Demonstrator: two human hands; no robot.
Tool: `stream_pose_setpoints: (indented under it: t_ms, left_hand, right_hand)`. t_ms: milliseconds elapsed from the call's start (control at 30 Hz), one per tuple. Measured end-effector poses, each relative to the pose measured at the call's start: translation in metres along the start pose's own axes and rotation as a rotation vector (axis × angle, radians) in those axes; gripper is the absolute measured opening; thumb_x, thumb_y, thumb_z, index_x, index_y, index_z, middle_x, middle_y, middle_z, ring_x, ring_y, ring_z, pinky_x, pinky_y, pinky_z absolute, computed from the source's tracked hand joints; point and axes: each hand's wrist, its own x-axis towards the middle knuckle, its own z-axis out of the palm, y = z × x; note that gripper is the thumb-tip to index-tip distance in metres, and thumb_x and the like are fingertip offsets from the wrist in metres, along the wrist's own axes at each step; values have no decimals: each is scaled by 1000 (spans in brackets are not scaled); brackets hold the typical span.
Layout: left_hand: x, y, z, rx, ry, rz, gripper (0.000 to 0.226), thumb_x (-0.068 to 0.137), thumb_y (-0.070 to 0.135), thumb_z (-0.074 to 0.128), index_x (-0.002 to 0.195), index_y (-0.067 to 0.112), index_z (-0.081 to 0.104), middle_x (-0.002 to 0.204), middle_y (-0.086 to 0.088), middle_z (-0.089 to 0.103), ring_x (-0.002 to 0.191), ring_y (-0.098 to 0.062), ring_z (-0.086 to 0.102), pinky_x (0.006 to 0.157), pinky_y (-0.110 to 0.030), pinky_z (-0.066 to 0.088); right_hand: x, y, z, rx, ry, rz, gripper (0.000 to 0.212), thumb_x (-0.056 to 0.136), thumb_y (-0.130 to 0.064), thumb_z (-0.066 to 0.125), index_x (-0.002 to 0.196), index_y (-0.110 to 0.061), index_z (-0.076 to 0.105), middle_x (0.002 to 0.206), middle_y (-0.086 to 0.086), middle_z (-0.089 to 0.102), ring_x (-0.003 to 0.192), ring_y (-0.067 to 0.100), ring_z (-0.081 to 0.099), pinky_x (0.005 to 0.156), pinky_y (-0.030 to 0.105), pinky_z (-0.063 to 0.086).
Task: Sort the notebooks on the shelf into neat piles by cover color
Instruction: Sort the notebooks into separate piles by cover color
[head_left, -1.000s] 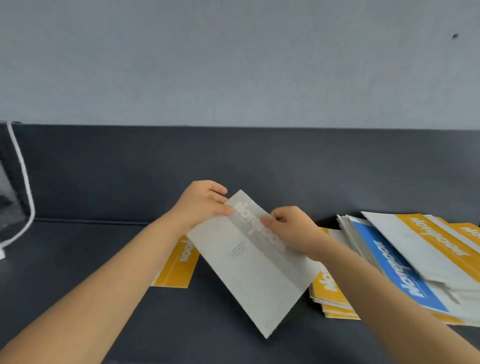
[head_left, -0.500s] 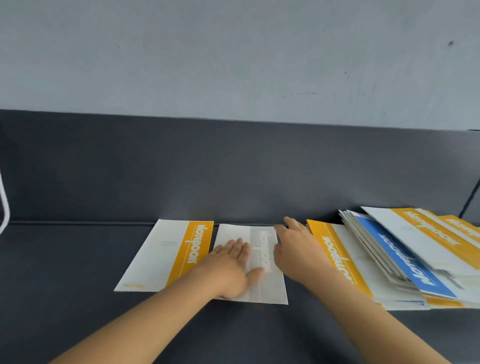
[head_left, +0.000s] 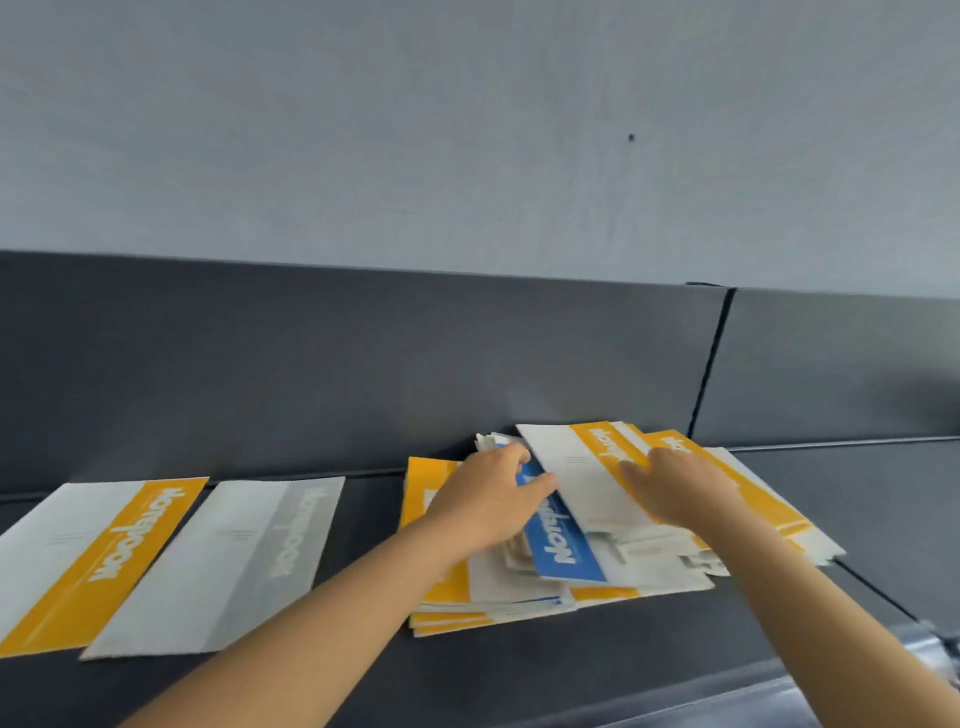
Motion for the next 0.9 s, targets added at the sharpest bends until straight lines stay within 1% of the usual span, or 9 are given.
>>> stream_pose_setpoints:
  t_ms: [67, 133, 267, 367, 433, 567, 667, 800, 900]
  left_hand:
    - [23, 18, 19, -64, -51, -103, 60, 89, 55, 53, 137, 19, 45, 133, 0, 56, 118, -21, 55, 98, -37, 46]
    - [40, 28, 32, -65, -51, -186, 60, 86, 57, 56, 131, 19, 45, 127, -1, 59, 113, -24, 57, 96, -41, 47]
    - [55, 32, 42, -480, 57, -276, 57, 78, 29, 74, 122, 18, 40, 123, 1, 58, 111, -20, 56, 93, -38, 50]
    - [55, 32, 39, -639, 139, -319, 52, 84, 11, 72, 124, 15, 38, 121, -1, 56, 110, -20, 55, 82, -31, 50]
    - [53, 30, 32, -680, 177, -335, 42, 85, 8, 69, 120, 11, 45, 121, -5, 60, 107, -22, 59, 86, -36, 53]
    - [31, 23, 5, -676, 210, -265, 34, 90, -1, 58, 121, 12, 52, 119, -5, 63, 102, -21, 61, 74, -29, 52]
    - [6, 8, -27, -748, 240, -232, 34, 93, 1, 56, 123, 16, 54, 116, -3, 66, 99, -20, 64, 73, -28, 52]
    - [-33, -44, -83, -702, 292, -215, 33, 93, 7, 58, 124, 18, 56, 115, 0, 67, 100, -17, 65, 71, -27, 53]
    - [-69, -104, -128, -522, 311, -254, 34, 86, 14, 68, 118, 18, 58, 111, 3, 68, 98, -16, 66, 81, -35, 56]
  right_hand:
    - [1, 13, 4, 33, -94, -58, 36, 101, -29, 26, 116, -8, 51, 124, 14, 56, 107, 30, 54, 76, 30, 38]
    - [0, 19, 6, 73, -85, -111, 34, 101, -26, 27, 117, -6, 49, 120, 14, 57, 104, 30, 55, 75, 31, 36]
    - [5, 25, 9, 313, -52, -120, 30, 98, -28, 33, 119, -12, 47, 97, 4, 58, 95, 24, 54, 98, 41, 41]
    - [7, 20, 7, 796, -66, -49, 29, 95, -35, 47, 120, -21, 48, 95, -2, 61, 88, 17, 57, 74, 32, 49]
    - [5, 9, 5, 1057, -112, -9, 32, 93, -38, 54, 120, -21, 51, 104, 0, 66, 100, 18, 57, 75, 31, 44]
    - [0, -19, 10, 895, -39, -72, 43, 93, -40, 54, 130, -22, 46, 130, 2, 54, 113, 22, 53, 87, 35, 47]
    - [-8, -48, 7, 912, -16, -102, 49, 92, -41, 56, 135, -26, 40, 140, 3, 43, 111, 22, 49, 84, 34, 43]
    - [-29, -114, 3, 1003, 23, -214, 46, 89, -30, 63, 132, -25, 45, 135, 2, 48, 98, 16, 46, 78, 30, 41]
    - [-54, -185, 5, 949, -35, -318, 45, 89, -30, 64, 130, -28, 46, 117, -6, 47, 90, 11, 48, 64, 21, 43]
